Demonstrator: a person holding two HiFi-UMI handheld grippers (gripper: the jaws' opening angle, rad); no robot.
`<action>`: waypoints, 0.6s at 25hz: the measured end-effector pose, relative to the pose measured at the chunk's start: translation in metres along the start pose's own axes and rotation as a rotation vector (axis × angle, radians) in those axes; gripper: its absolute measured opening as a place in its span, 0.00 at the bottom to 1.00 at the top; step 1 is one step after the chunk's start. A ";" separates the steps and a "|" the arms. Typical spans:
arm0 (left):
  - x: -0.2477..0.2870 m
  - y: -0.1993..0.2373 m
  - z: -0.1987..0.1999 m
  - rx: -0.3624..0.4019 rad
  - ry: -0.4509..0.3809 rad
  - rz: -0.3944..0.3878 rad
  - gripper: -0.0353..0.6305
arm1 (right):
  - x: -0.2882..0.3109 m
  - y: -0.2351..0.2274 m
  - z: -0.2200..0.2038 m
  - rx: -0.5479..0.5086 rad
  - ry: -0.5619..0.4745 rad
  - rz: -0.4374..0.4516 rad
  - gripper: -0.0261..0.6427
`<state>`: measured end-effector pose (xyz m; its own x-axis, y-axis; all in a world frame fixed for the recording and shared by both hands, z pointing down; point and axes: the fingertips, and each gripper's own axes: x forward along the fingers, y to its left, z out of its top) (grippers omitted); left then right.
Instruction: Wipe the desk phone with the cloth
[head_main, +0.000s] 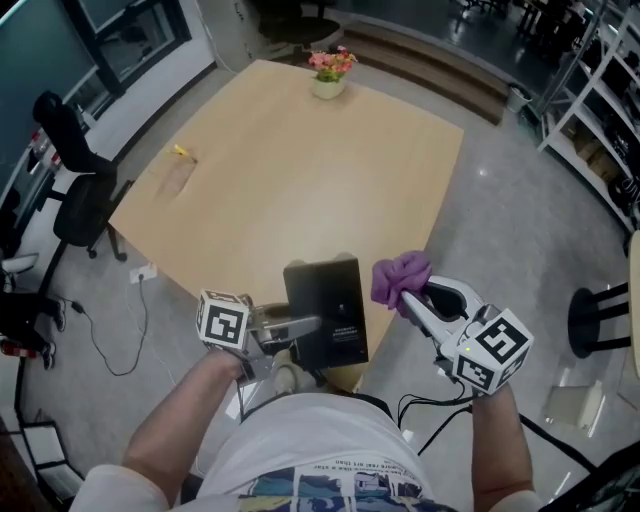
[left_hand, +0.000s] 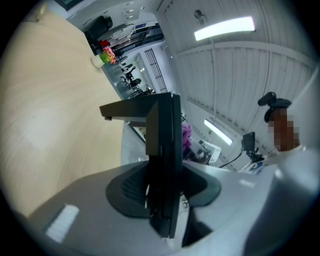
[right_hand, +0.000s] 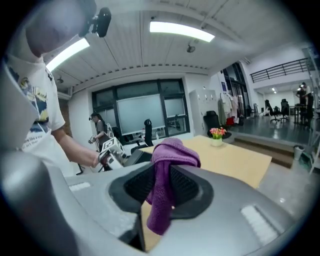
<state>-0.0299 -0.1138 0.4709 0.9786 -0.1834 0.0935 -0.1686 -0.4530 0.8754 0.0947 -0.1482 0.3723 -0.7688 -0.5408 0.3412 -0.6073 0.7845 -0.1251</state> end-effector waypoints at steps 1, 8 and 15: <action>0.002 -0.002 -0.004 -0.003 0.007 -0.004 0.33 | 0.002 -0.002 0.017 -0.015 -0.029 0.020 0.17; 0.016 -0.025 -0.027 -0.002 0.081 -0.024 0.33 | 0.028 0.024 0.082 -0.093 -0.117 0.335 0.17; 0.021 -0.050 -0.041 0.028 0.113 -0.050 0.33 | 0.059 0.072 0.072 -0.137 -0.011 0.684 0.18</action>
<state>0.0043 -0.0591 0.4486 0.9927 -0.0612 0.1042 -0.1208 -0.4833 0.8671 -0.0091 -0.1454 0.3159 -0.9720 0.0865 0.2183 0.0448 0.9809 -0.1895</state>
